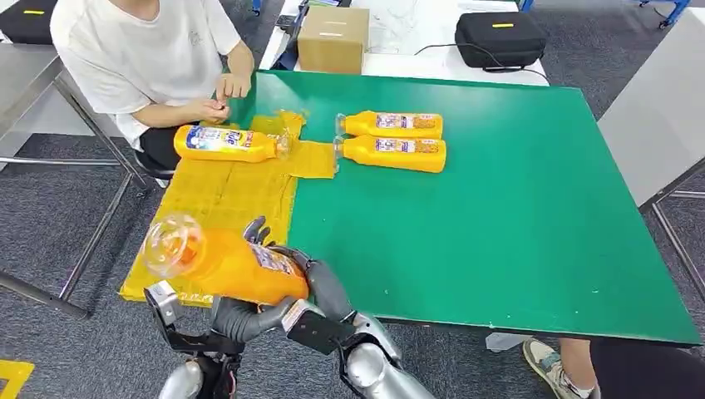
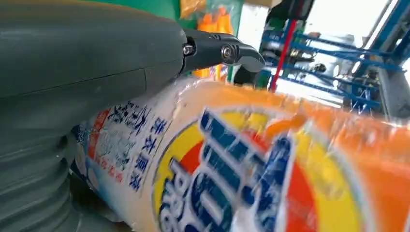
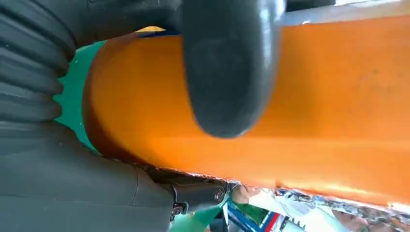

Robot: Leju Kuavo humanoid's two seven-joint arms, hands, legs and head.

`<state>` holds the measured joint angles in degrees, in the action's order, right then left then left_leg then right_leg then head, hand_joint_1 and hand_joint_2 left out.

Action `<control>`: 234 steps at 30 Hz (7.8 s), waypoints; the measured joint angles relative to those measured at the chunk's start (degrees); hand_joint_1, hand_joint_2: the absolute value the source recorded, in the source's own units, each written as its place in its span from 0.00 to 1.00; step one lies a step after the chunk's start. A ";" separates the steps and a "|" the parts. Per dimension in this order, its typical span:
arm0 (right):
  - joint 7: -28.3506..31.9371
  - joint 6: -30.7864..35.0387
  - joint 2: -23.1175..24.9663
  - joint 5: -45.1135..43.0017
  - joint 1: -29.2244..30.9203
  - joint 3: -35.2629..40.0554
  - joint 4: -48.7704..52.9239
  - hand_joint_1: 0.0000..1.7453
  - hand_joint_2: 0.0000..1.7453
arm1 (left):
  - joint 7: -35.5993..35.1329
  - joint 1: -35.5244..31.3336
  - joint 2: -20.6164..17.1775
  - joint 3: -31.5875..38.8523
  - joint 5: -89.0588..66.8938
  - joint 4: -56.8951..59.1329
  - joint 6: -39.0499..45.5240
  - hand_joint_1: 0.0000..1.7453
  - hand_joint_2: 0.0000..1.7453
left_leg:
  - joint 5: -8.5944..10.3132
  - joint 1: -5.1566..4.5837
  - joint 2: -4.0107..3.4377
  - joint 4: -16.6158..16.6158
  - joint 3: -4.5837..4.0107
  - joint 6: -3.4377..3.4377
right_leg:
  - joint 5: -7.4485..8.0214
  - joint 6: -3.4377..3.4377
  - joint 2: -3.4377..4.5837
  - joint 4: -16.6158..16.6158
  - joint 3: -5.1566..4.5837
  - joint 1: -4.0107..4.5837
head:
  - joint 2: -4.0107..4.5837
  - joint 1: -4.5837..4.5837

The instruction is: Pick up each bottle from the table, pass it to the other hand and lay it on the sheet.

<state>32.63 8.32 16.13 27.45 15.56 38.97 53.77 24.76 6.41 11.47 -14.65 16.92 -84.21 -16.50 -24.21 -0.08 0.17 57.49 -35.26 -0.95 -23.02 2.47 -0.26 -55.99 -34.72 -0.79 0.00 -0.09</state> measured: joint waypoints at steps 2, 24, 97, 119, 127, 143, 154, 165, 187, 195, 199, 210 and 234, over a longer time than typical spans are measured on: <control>0.00 1.01 0.00 0.84 0.42 0.22 -0.86 1.00 1.00 | -0.15 -0.04 -0.04 0.24 -0.33 0.09 -0.33 0.00 1.00 | 0.00 0.00 -0.01 0.00 0.00 0.00 | 0.00 0.00 0.00 0.00 -0.01 0.00 | 0.00 0.00; -2.51 7.74 0.53 6.10 1.99 2.32 -6.08 0.00 0.00 | -4.22 -1.36 -0.09 1.18 0.68 2.58 2.21 1.00 1.00 | 0.00 0.00 -0.02 0.00 -0.01 0.00 | 0.00 0.00 0.01 0.00 -0.03 0.00 | 0.00 0.00; 6.49 15.15 0.76 0.03 1.97 8.66 -7.89 0.00 0.00 | -14.38 -54.81 -17.51 -2.20 -73.16 62.75 -0.19 0.00 1.00 | 0.20 0.12 -0.01 0.02 -0.13 0.12 | 0.16 -0.16 0.01 -0.14 -0.14 0.09 | 0.00 -0.04; 7.34 17.45 0.85 -3.08 3.05 12.04 -10.56 0.00 0.00 | 0.33 -50.16 -20.76 5.99 -42.51 55.10 -3.80 0.00 1.00 | 0.20 0.15 0.00 0.01 -0.15 0.13 | 0.15 -0.16 0.01 -0.15 -0.15 0.12 | 0.00 -0.07; 6.48 22.00 0.48 -1.66 2.83 11.46 -10.74 0.00 1.00 | -0.60 -43.54 -19.73 8.93 -29.03 45.46 1.87 0.00 1.00 | 0.20 0.11 -0.03 0.03 -0.12 0.12 | 0.15 -0.16 0.02 -0.11 -0.15 0.08 | 0.00 -0.02; -4.81 28.57 -10.73 15.73 -9.20 -17.75 12.98 0.00 1.00 | 0.20 -4.49 -4.70 21.07 -6.19 3.77 15.43 0.00 1.00 | -0.04 -0.12 -0.07 0.02 -0.19 -0.07 | 0.01 0.02 0.04 0.04 -0.19 -0.09 | 0.00 -0.02; -9.57 23.17 -14.29 21.91 -11.35 -21.88 13.59 0.00 1.00 | 0.48 1.47 -0.35 21.27 -11.34 -4.81 18.44 0.00 1.00 | 0.00 -0.09 -0.01 0.01 -0.15 -0.09 | 0.03 0.04 0.03 0.01 -0.10 -0.06 | 0.00 0.02; -8.70 15.28 -15.34 20.14 -7.53 -21.59 8.17 0.00 1.00 | 0.72 -0.95 -0.13 16.68 -15.34 -5.60 21.86 0.00 1.00 | 0.01 -0.09 0.01 0.02 -0.14 -0.10 | 0.04 0.05 0.02 0.02 -0.07 -0.07 | 0.00 0.00; -24.02 4.18 -15.41 30.32 13.07 -11.41 -15.76 0.00 1.00 | -3.34 -3.06 -1.22 11.72 -13.36 -5.68 16.43 0.00 1.00 | 0.07 -0.08 -0.17 0.02 0.05 -0.11 | 0.17 -0.06 0.05 0.01 0.03 -0.04 | 0.00 0.00; -23.41 2.30 -14.16 29.99 16.19 -10.01 -19.48 0.17 1.00 | -3.15 -4.11 -1.49 11.54 -13.88 -5.68 16.19 0.00 1.00 | 0.07 -0.08 -0.16 0.03 0.06 -0.11 | 0.18 -0.06 0.04 0.00 0.06 -0.04 | 0.00 0.02; -22.64 2.28 -14.05 29.58 16.62 -9.88 -20.18 1.00 1.00 | -3.11 -4.39 -1.57 11.54 -13.88 -5.68 16.06 0.00 1.00 | 0.07 -0.08 -0.15 0.03 0.05 -0.11 | 0.17 -0.06 0.03 0.00 0.05 -0.04 | 0.00 0.02; -16.02 1.75 -14.01 26.65 17.64 -9.73 -23.26 1.00 1.00 | -1.66 -6.12 -2.19 11.06 -14.54 -4.11 16.48 0.00 1.00 | 0.07 -0.08 -0.16 0.03 0.07 -0.11 | 0.17 -0.06 0.04 0.01 0.05 -0.04 | 0.00 0.00; -13.21 1.42 -14.36 22.81 18.84 -8.61 -26.69 1.00 1.00 | -0.50 -6.87 -3.23 11.32 -13.81 -2.64 17.11 0.00 1.00 | 0.06 -0.08 -0.15 0.03 0.25 -0.11 | 0.17 -0.06 0.03 0.02 0.23 -0.04 | 0.00 0.00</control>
<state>19.42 9.75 1.77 50.26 34.40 30.36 27.08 24.26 -0.45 8.24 -3.32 3.10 -86.86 0.61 -24.15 -0.16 0.03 57.51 -35.01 -1.06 -22.85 2.41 -0.22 -55.97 -34.49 -0.83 0.00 -0.09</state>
